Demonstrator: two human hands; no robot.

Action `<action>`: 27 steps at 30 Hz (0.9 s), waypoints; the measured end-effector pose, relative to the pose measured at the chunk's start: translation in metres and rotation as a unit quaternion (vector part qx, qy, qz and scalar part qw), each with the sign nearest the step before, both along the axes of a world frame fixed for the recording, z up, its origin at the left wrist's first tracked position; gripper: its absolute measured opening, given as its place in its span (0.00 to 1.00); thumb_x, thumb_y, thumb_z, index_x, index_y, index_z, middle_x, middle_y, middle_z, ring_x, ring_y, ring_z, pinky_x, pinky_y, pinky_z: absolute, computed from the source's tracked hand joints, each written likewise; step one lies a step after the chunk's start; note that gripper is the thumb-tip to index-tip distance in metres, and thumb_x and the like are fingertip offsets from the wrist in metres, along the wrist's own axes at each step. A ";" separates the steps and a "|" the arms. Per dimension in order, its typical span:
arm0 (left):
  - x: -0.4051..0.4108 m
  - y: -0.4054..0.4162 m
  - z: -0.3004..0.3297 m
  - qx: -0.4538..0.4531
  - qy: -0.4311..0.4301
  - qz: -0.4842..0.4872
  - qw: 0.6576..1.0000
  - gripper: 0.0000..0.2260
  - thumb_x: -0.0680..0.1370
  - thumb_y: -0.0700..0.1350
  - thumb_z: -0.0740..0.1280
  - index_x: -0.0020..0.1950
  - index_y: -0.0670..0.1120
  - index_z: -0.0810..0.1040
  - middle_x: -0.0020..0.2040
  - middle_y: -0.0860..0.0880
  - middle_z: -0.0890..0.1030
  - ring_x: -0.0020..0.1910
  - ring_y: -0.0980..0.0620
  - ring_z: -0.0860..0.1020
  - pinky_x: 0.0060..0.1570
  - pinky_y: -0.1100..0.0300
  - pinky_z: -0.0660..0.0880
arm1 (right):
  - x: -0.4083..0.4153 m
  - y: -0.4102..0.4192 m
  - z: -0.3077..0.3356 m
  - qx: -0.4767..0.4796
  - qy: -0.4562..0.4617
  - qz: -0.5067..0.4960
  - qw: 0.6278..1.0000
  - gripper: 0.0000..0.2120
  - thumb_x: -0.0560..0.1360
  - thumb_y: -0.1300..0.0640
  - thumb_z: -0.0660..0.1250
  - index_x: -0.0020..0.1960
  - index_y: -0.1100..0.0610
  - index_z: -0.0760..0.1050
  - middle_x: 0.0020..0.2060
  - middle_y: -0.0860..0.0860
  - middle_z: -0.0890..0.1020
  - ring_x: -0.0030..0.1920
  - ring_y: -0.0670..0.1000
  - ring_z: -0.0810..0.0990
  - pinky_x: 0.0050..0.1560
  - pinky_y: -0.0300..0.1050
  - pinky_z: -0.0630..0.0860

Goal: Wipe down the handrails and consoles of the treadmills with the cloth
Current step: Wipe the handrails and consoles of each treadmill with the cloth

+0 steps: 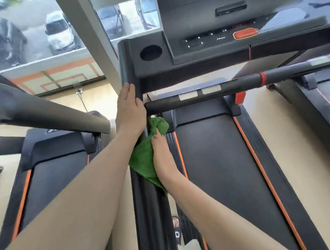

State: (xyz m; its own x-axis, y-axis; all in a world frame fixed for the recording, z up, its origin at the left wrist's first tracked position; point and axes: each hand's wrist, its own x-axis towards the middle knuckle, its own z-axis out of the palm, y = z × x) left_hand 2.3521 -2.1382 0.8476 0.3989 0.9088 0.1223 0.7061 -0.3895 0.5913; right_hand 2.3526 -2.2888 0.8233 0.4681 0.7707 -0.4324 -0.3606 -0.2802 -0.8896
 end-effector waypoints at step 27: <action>-0.004 -0.013 0.010 -0.053 -0.046 0.041 0.997 0.22 0.85 0.44 0.57 0.80 0.53 0.63 0.80 0.62 0.59 0.78 0.67 0.55 0.76 0.63 0.57 | 0.104 0.072 0.063 0.047 -0.471 0.086 0.877 0.17 0.84 0.54 0.57 0.70 0.53 0.74 0.63 0.48 0.78 0.64 0.47 0.73 0.69 0.44 0.68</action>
